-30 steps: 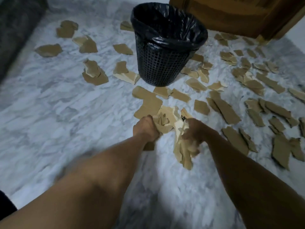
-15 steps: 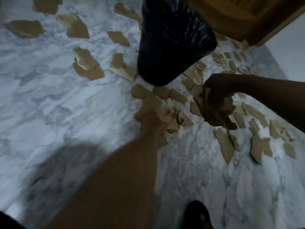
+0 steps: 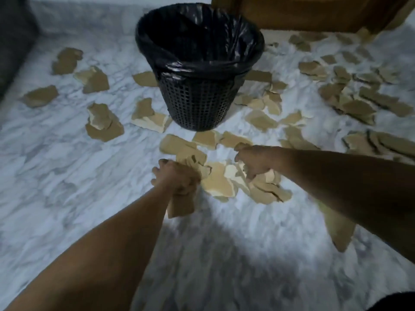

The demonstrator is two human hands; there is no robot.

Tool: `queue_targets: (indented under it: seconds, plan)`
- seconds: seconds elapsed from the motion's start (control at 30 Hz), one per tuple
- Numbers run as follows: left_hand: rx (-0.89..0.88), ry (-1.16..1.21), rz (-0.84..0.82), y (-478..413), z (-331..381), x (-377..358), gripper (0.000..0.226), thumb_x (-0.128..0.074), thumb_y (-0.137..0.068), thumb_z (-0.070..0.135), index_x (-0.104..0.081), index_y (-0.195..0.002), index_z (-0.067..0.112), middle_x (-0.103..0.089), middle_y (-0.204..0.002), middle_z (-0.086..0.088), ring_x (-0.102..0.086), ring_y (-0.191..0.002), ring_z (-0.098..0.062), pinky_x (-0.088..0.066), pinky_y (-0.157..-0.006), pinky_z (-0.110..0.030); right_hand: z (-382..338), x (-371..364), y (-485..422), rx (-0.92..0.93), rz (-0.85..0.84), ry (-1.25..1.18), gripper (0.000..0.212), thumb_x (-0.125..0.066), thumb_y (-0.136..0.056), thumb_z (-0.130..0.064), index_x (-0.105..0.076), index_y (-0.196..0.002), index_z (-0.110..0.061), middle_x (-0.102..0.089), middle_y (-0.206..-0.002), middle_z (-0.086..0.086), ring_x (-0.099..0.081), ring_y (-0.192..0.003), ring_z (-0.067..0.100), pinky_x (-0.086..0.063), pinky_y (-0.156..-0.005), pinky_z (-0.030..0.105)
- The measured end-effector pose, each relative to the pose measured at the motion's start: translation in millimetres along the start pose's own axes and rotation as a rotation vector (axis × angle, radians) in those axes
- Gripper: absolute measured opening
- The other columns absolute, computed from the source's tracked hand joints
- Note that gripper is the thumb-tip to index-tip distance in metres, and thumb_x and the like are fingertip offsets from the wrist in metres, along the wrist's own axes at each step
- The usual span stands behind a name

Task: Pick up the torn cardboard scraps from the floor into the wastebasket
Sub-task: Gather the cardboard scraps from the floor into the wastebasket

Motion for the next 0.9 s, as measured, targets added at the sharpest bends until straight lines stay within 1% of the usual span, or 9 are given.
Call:
queue_targets:
  seconds: [0.07, 0.13, 0.2, 0.3, 0.43, 0.53, 0.67, 0.77, 0.9]
  plan:
    - [-0.079, -0.125, 0.034, 10, 11, 0, 0.022, -0.076, -0.073, 0.037, -0.055, -0.078, 0.033, -0.052, -0.116, -0.008, -0.045, -0.117, -0.031, -0.04, -0.102, -0.039, 16, -7, -7, -0.068, -0.043, -0.117, 0.049, -0.075, -0.087, -0.015, -0.051, -0.129, -0.014, -0.045, -0.141, 0.01, -0.049, -0.108, 0.021, -0.041, -0.082, 0.026]
    - [-0.108, -0.18, 0.046, 14, 16, 5, 0.032, -0.079, -0.065, 0.045, -0.068, -0.091, 0.03, -0.063, -0.11, -0.004, -0.057, -0.11, -0.026, -0.048, -0.093, -0.034, 26, -18, -20, -0.11, -0.073, -0.18, 0.031, -0.08, -0.081, -0.015, -0.053, -0.096, -0.016, -0.058, -0.117, 0.0, -0.053, -0.097, 0.019, -0.045, -0.08, 0.027]
    - [-0.153, -0.168, 0.049, 24, 22, 19, 0.041, -0.082, -0.069, 0.04, -0.069, -0.104, 0.023, -0.068, -0.103, -0.001, -0.064, -0.1, -0.019, -0.052, -0.083, -0.031, 22, -14, -27, -0.039, -0.049, -0.149, 0.052, -0.092, -0.061, -0.022, -0.059, -0.1, -0.012, -0.065, -0.1, 0.001, -0.065, -0.084, 0.025, -0.056, -0.078, 0.037]
    - [-0.17, -0.172, 0.045, 29, 27, 37, 0.048, -0.083, -0.072, 0.037, -0.067, -0.114, 0.02, -0.068, -0.11, -0.003, -0.064, -0.101, -0.021, -0.053, -0.086, -0.035, 34, -24, -56, 0.052, -0.026, -0.16, 0.073, -0.094, -0.051, -0.035, -0.061, -0.114, -0.017, -0.065, -0.105, 0.003, -0.065, -0.086, 0.027, -0.056, -0.077, 0.038]
    - [-0.297, -0.161, -0.11, 21, 59, 44, 0.057, -0.087, -0.068, 0.027, -0.06, -0.117, 0.018, -0.064, -0.101, 0.006, -0.061, -0.092, -0.01, -0.048, -0.07, -0.011, 52, -6, -34, 0.05, -0.066, -0.146, 0.085, -0.091, -0.048, -0.055, -0.065, -0.121, -0.019, -0.066, -0.117, 0.0, -0.064, -0.097, 0.026, -0.055, -0.083, 0.035]
    - [-0.27, -0.16, -0.165, 13, 78, 29, 0.098, -0.087, -0.052, 0.046, -0.039, -0.133, 0.019, -0.053, -0.119, 0.002, -0.055, -0.109, -0.02, -0.053, -0.084, -0.031, 68, 5, -25, -0.007, -0.072, -0.24, 0.089, -0.091, -0.053, -0.056, -0.063, -0.126, -0.013, -0.062, -0.13, 0.002, -0.062, -0.105, 0.028, -0.053, -0.088, 0.037]
    - [-0.368, -0.202, -0.192, 15, 103, -17, 0.075, -0.09, -0.059, 0.039, -0.053, -0.122, 0.024, -0.064, -0.113, 0.002, -0.062, -0.097, -0.013, -0.051, -0.072, -0.026, 82, 4, -10, -0.059, -0.051, -0.318, 0.084, -0.088, -0.064, -0.049, -0.059, -0.129, -0.004, -0.062, -0.127, 0.007, -0.062, -0.104, 0.03, -0.051, -0.084, 0.035]
    - [-0.439, -0.368, -0.199, 23, 119, -42, 0.051, -0.079, -0.064, 0.049, -0.062, -0.104, 0.021, -0.066, -0.091, 0.005, -0.062, -0.084, -0.012, -0.044, -0.071, -0.027, 90, -8, 0, -0.081, -0.02, -0.337, 0.075, -0.09, -0.062, -0.045, -0.064, -0.117, -0.001, -0.068, -0.108, 0.005, -0.065, -0.092, 0.028, -0.051, -0.078, 0.031]
    - [-0.487, -0.51, -0.215, 20, 128, -56, 0.091, -0.048, -0.05, 0.078, -0.059, -0.12, 0.02, -0.059, -0.124, -0.008, -0.053, -0.117, -0.027, -0.038, -0.1, -0.036, 104, -30, 22, -0.1, 0.019, -0.435, 0.046, -0.088, -0.069, -0.036, -0.057, -0.088, -0.01, -0.056, -0.078, -0.002, -0.056, -0.07, 0.018, -0.041, -0.059, 0.026]
Point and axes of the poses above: each hand's wrist, its own y-axis away from the middle knuckle, its own x-axis out of the back of the hand, z = x × y, the point moved 8 cm from there along -y, towards the middle knuckle
